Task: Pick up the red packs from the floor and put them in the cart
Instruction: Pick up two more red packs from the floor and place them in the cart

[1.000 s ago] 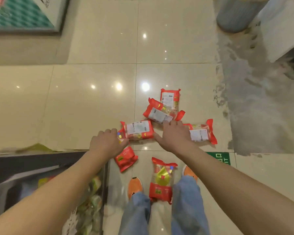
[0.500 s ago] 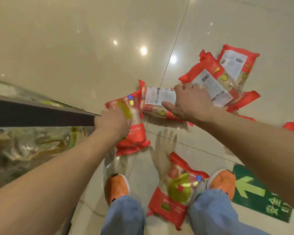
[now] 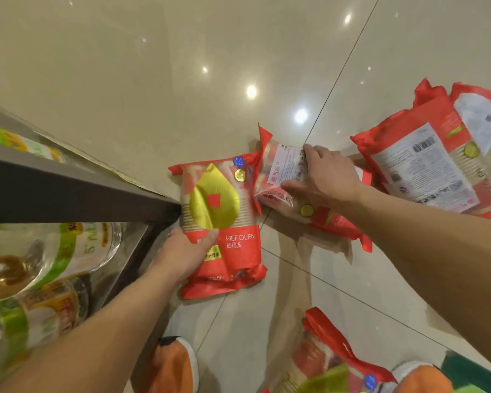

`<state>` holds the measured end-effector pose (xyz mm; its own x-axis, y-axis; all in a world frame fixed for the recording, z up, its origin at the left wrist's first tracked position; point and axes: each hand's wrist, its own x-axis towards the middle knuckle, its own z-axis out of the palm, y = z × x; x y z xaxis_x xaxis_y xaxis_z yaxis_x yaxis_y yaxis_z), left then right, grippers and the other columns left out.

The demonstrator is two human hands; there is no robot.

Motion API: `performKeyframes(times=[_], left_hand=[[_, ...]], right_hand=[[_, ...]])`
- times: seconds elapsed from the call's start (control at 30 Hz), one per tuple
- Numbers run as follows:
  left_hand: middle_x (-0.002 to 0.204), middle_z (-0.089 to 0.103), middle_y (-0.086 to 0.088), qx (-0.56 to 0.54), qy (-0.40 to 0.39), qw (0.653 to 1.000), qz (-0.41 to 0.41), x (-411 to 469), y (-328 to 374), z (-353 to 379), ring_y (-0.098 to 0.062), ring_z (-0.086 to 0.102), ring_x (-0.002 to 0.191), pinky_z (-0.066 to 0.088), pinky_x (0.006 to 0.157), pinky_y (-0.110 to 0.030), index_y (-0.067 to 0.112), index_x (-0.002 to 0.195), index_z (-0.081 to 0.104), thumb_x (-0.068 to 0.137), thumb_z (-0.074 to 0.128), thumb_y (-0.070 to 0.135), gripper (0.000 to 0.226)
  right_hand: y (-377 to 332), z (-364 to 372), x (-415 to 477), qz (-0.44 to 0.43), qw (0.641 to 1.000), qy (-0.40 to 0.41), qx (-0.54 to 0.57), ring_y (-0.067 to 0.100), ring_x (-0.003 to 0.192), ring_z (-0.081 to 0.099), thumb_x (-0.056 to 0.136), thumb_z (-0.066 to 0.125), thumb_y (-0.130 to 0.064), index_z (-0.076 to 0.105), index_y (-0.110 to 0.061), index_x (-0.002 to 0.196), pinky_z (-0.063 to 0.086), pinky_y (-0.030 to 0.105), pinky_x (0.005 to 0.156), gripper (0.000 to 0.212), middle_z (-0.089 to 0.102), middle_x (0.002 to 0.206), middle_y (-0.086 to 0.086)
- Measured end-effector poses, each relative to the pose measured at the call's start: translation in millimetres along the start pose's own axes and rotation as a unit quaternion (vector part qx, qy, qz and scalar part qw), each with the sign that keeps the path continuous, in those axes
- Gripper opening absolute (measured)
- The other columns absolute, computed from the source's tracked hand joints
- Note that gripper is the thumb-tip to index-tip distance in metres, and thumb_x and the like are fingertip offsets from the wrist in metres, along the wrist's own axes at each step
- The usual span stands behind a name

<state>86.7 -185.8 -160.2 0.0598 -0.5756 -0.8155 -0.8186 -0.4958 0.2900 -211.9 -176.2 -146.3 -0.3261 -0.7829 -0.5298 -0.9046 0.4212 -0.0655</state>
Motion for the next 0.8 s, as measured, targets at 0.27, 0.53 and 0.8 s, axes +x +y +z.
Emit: performKeyframes(times=[0.27,0.53,0.8], left_hand=[[0.112,0.075,0.000,-0.148,0.003,0.988,-0.029,-28,15,3,-0.022,0.076,0.096,0.063,0.080,-0.039,0.021,0.125,0.059,0.075,0.098,0.045,0.067],[0.117,0.075,-0.007,-0.134,0.005,0.991,0.022,-108,53,-36,-0.031,0.076,0.101,0.063,0.094,-0.051,0.018,0.132,0.059,0.077,0.091,0.054,0.073],[0.101,0.070,0.009,-0.116,0.021,0.981,0.154,-275,125,-137,-0.015,0.070,0.094,0.053,0.074,-0.033,0.024,0.120,0.059,0.077,0.093,0.051,0.061]], right_hand=[[19,3,-47,0.155,0.964,-0.105,0.189,0.043,0.135,0.050,0.059,0.068,-0.096,0.048,-0.010,0.151,0.046,0.051,0.111,0.128,0.050,0.145,0.023],[21,-49,-149,0.227,0.889,-0.003,0.398,0.032,0.115,0.066,0.075,0.072,-0.086,0.049,-0.019,0.130,0.050,0.041,0.089,0.090,0.067,0.125,0.004],[24,-234,-292,0.223,0.842,0.132,0.473,0.004,0.089,0.071,0.068,0.074,-0.084,0.058,-0.038,0.117,0.054,0.028,0.070,0.069,0.071,0.099,-0.022]])
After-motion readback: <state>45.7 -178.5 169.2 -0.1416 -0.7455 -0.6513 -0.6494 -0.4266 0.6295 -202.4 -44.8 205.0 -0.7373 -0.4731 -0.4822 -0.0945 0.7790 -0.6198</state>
